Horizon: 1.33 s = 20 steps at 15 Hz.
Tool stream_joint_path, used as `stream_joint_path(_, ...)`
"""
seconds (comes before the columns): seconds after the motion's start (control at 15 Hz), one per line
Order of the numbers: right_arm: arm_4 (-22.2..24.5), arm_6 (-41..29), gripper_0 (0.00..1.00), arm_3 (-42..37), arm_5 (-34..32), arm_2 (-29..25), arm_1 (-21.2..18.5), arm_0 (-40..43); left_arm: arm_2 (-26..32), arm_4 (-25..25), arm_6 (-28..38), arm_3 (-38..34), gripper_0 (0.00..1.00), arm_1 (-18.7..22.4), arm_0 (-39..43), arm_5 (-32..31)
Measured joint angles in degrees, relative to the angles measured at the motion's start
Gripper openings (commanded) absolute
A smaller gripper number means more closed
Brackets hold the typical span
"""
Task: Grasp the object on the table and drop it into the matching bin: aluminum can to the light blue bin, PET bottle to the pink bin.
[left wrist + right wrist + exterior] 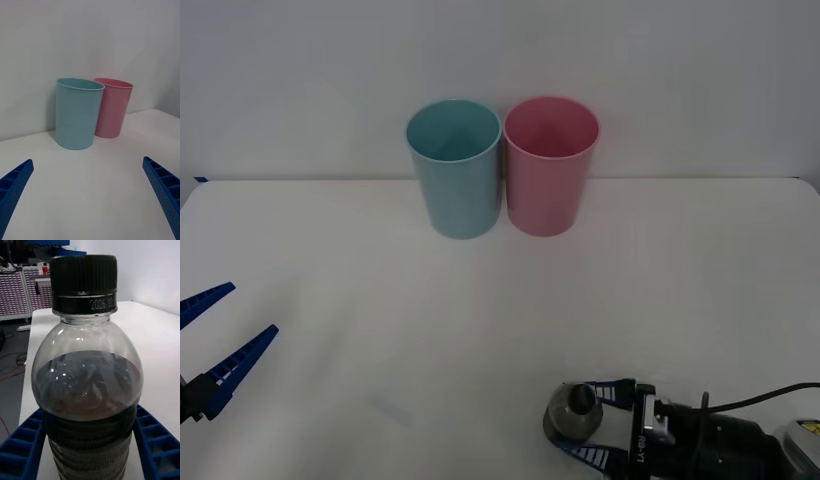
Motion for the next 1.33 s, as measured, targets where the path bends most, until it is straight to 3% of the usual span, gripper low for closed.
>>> stream_joint_path(0.67,-2.1,-2.0,0.00,-1.0,-0.2,0.2,-0.8,-0.7,0.0,0.0,0.0,0.0,1.00,0.0,0.0,0.0)
stream_joint_path(1.33,-3.7,-20.1,0.00,-19.9,6.1,-4.5,-4.3,2.9,0.0,0.0,0.0,0.0,1.00,0.0,0.0,0.0)
